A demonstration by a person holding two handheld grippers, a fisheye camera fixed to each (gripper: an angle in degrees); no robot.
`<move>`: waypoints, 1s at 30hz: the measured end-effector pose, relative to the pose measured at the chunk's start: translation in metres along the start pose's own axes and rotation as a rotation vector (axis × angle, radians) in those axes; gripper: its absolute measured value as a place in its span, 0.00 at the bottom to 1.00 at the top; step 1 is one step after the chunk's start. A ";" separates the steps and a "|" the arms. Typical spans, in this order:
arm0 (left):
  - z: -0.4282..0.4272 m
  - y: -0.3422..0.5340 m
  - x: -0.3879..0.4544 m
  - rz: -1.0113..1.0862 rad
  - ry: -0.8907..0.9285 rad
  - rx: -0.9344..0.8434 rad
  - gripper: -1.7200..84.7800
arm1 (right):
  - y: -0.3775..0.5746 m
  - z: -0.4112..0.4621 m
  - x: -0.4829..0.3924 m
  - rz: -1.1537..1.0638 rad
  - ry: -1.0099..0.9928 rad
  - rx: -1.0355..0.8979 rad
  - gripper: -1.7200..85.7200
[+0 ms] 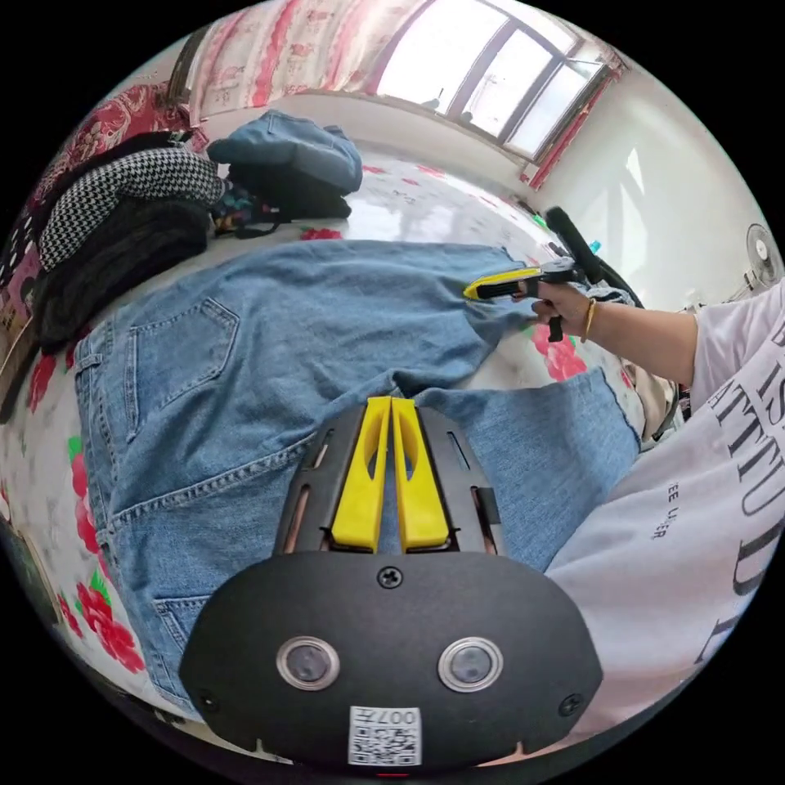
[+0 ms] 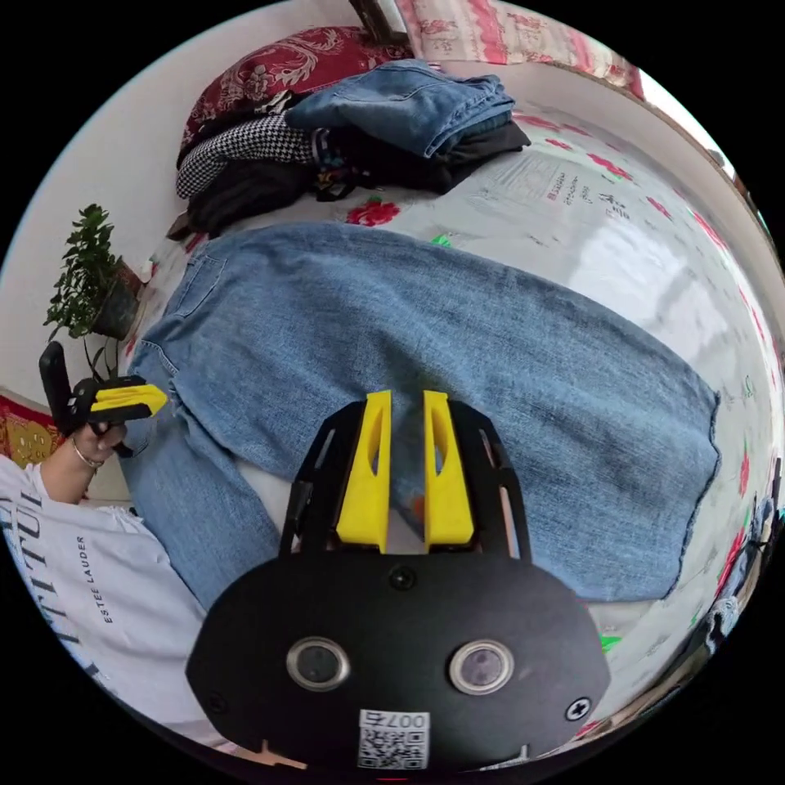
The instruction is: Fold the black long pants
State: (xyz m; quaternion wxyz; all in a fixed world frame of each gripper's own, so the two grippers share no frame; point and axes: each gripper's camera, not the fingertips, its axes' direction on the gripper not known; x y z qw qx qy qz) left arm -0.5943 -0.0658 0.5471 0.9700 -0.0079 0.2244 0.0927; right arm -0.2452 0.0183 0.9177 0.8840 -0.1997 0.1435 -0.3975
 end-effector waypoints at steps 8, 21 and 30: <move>0.010 -0.118 -0.137 0.018 -0.396 -0.290 0.09 | -0.100 -0.081 0.098 -0.009 0.314 -0.074 0.10; 0.085 -0.202 -0.184 0.196 -0.362 -0.699 0.08 | -0.157 -0.097 0.105 -0.234 0.378 -0.415 0.06; 0.002 -0.166 -0.153 0.119 -0.466 -0.425 0.02 | -0.075 -0.263 0.048 0.005 0.455 -0.014 0.02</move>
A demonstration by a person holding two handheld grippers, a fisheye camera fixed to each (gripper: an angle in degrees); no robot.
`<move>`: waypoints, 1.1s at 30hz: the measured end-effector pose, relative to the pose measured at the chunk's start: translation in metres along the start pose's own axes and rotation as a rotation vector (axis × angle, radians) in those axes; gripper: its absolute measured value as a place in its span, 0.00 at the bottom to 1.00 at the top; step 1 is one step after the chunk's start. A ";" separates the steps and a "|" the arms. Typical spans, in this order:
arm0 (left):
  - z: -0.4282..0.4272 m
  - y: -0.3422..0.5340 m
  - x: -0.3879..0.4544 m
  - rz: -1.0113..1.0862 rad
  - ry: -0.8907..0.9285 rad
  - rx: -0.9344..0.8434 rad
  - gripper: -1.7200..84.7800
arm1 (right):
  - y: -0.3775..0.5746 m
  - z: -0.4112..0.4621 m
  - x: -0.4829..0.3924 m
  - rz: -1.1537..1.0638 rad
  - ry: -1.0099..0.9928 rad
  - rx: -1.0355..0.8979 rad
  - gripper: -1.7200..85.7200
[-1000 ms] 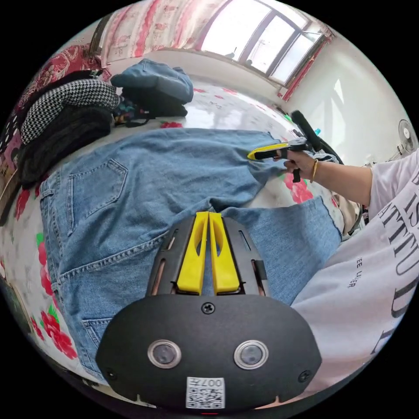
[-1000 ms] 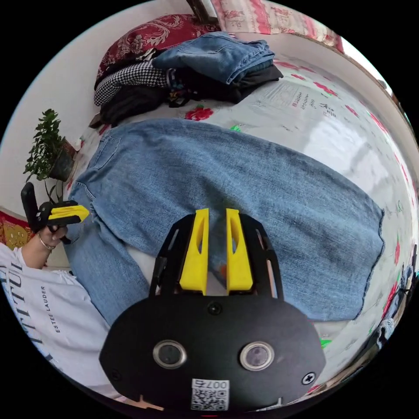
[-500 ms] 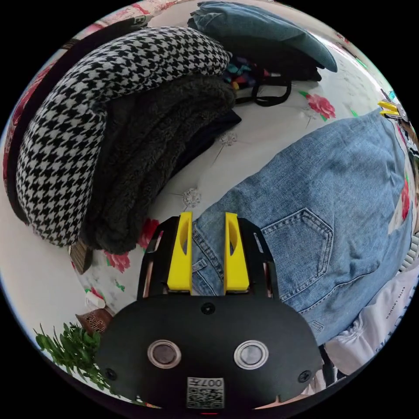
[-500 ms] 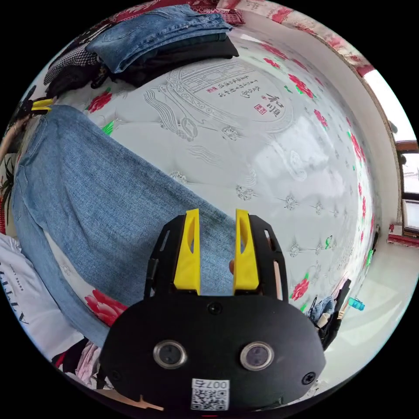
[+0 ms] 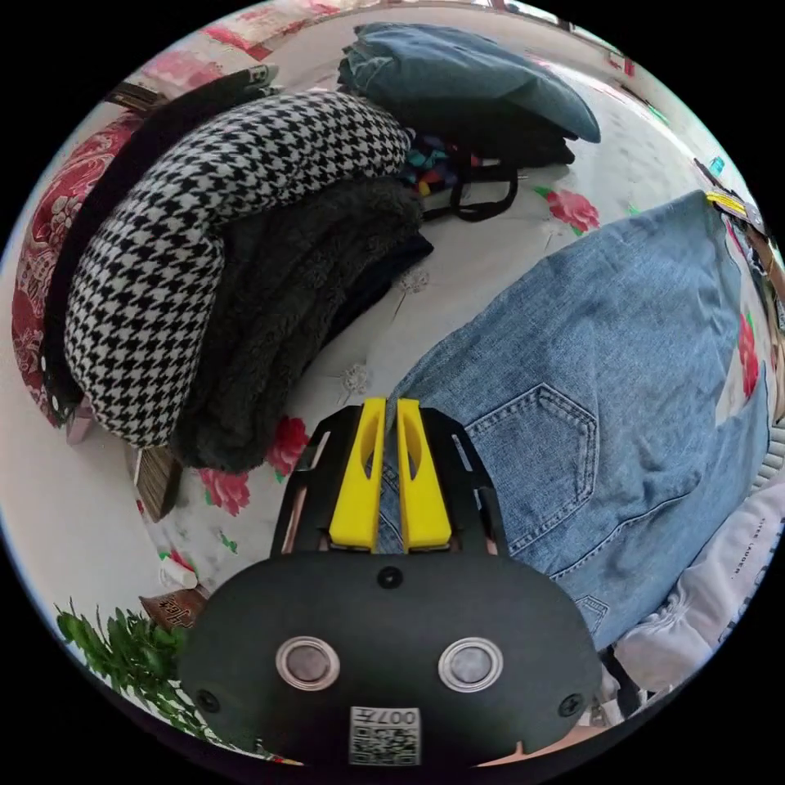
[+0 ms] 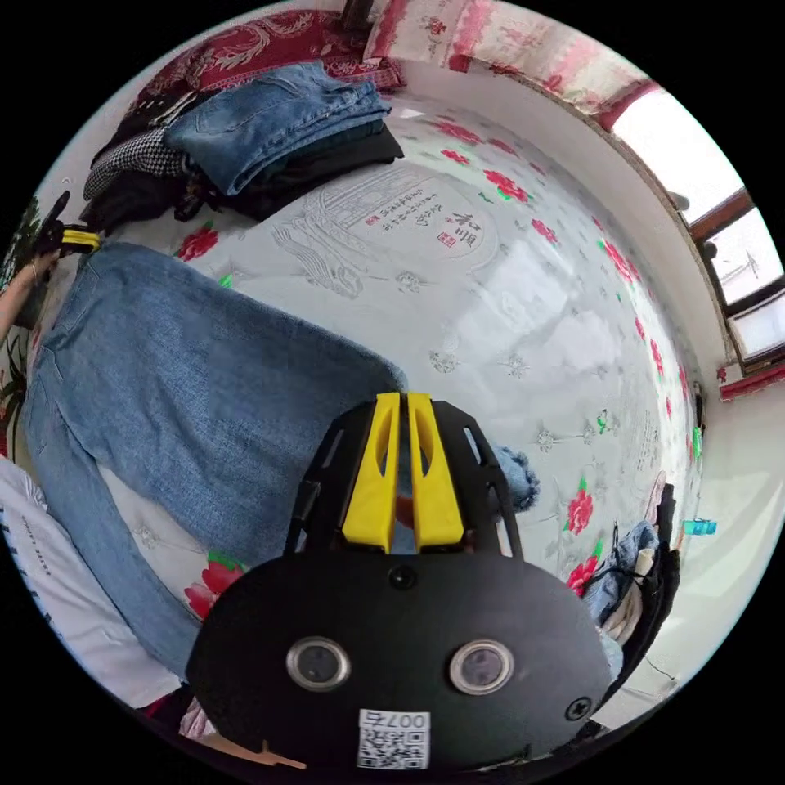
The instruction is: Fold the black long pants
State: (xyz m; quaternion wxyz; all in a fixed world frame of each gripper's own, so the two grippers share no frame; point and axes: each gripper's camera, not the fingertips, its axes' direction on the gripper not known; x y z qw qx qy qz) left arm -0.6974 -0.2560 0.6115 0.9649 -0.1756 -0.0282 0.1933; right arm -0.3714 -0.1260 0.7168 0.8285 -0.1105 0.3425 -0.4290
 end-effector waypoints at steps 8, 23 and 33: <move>-0.149 0.182 -0.007 -0.242 -0.025 0.375 0.02 | 0.142 -0.297 -0.021 0.041 0.121 0.492 0.02; -0.044 0.492 0.131 -0.419 0.199 0.154 0.02 | 0.566 -0.315 -0.094 0.390 -0.035 -0.046 0.02; -0.100 0.471 0.090 -0.264 0.065 0.316 0.02 | 0.617 -0.408 -0.091 0.198 0.142 0.138 0.02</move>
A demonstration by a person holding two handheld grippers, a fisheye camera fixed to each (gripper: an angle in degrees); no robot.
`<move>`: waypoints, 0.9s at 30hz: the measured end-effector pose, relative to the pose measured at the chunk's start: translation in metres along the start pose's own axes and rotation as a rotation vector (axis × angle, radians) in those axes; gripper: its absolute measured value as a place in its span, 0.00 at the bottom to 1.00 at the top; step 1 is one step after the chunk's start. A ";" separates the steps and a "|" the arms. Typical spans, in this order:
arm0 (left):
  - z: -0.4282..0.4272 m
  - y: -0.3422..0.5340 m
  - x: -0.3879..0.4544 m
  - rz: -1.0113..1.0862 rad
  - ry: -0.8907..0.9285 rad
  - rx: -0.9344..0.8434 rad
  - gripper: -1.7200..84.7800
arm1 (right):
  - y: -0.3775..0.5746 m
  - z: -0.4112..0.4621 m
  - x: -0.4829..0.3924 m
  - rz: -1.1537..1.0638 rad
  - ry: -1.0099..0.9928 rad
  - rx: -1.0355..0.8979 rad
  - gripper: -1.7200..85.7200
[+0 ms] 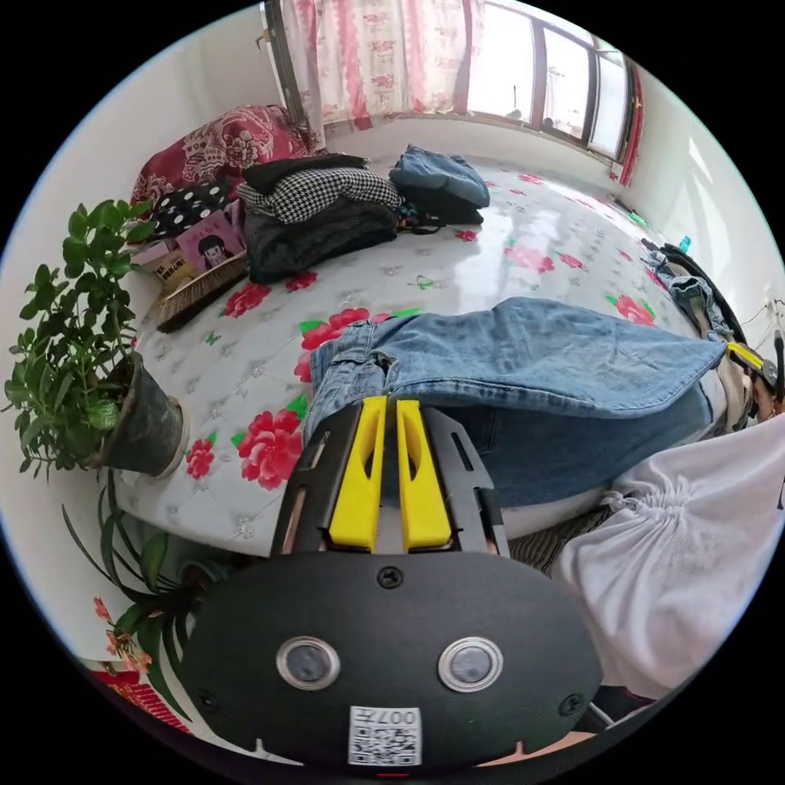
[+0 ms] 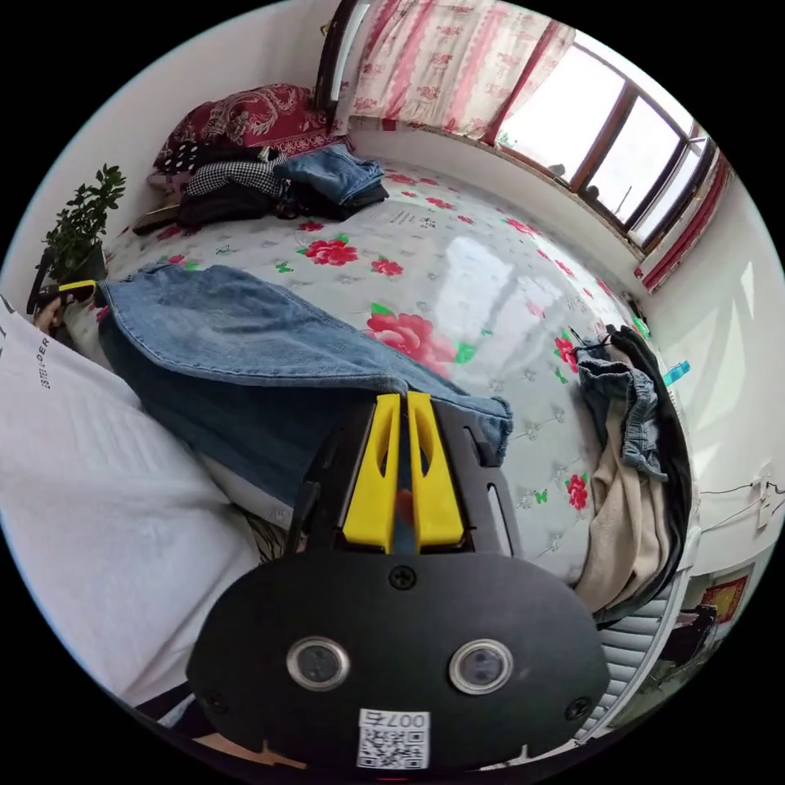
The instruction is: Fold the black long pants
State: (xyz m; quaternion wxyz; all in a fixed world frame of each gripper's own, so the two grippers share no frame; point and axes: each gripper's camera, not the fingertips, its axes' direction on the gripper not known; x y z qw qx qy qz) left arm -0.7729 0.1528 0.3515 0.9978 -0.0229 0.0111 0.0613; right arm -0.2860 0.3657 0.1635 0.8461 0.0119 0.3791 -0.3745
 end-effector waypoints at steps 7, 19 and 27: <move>0.078 0.075 -0.004 -0.077 0.107 -0.210 0.02 | 0.142 0.104 0.030 0.261 -0.256 -0.404 0.02; 0.073 0.063 -0.010 -0.044 0.068 -0.222 0.02 | 0.256 0.077 0.170 1.058 -0.478 -0.034 0.11; 0.016 0.048 -0.010 0.008 0.046 -0.117 0.01 | 0.244 0.068 0.179 1.014 -0.420 -0.074 0.02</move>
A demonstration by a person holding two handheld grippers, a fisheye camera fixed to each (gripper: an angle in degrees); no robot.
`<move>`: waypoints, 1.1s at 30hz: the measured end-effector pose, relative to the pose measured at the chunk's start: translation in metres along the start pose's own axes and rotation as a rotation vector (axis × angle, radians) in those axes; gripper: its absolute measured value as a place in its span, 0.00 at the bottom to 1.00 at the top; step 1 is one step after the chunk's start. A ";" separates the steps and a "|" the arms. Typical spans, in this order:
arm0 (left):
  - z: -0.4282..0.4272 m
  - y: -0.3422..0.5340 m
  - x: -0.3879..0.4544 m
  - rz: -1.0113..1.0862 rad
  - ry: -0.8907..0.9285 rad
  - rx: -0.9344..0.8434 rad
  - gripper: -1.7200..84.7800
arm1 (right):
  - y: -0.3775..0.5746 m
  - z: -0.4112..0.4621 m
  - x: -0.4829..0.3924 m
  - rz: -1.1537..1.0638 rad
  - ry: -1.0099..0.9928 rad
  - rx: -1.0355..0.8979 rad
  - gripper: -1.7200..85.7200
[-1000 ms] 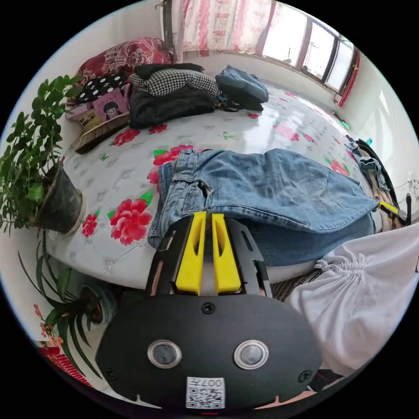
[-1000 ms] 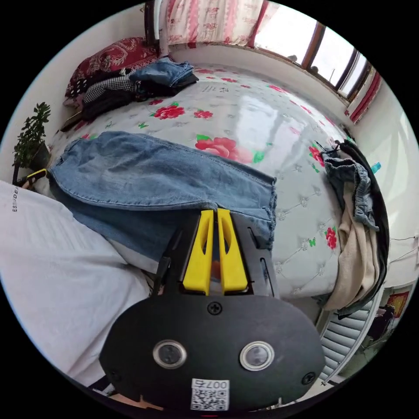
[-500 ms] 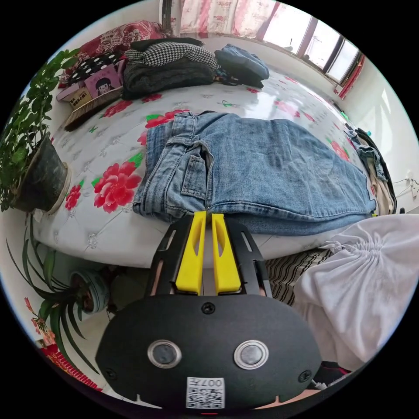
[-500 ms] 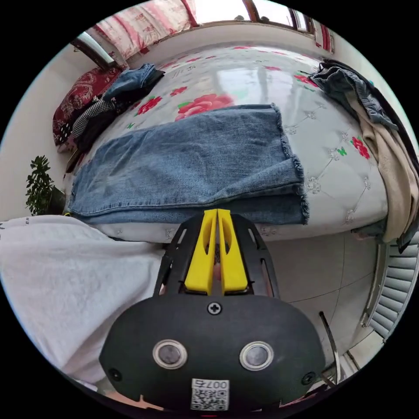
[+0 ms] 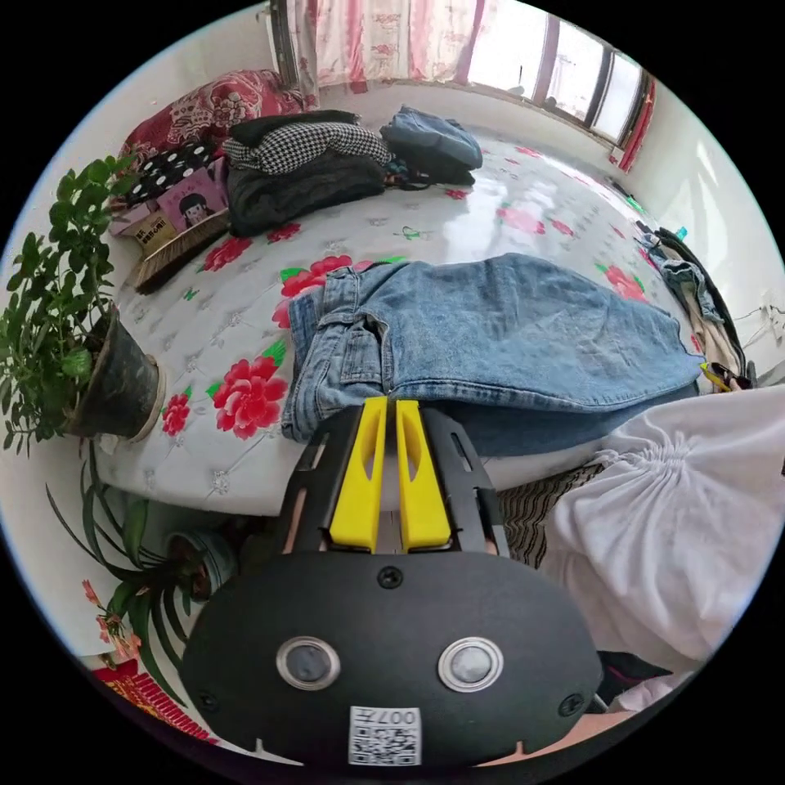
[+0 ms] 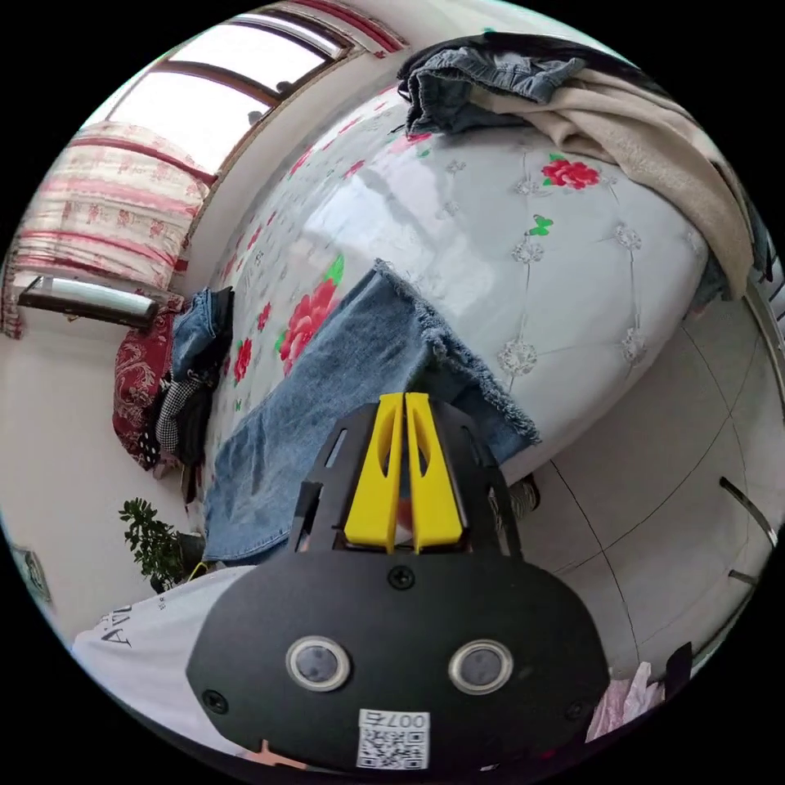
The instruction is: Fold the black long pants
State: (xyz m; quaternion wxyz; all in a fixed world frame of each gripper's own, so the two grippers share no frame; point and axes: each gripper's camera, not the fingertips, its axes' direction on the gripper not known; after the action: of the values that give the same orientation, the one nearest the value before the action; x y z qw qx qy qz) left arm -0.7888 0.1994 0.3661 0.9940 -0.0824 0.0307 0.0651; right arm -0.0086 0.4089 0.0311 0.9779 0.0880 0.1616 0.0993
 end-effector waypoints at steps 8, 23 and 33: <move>0.079 0.031 -0.002 -0.134 -0.007 -0.172 0.02 | 0.040 0.061 -0.008 -0.088 0.224 -0.337 0.02; 0.032 0.023 -0.046 -0.315 0.102 0.151 0.03 | -0.002 0.194 -0.409 -0.748 -0.227 -0.224 0.08; 0.130 -0.016 -0.047 -0.410 0.023 -0.084 0.01 | 0.072 0.536 -0.723 -1.106 -0.207 -0.826 0.11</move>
State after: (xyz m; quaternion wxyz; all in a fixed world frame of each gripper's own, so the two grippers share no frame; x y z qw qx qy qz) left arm -0.8267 0.2001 0.4998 0.9817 -0.1290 0.0217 -0.1384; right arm -0.5130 0.2425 0.7615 0.8486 -0.3774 0.0377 -0.3689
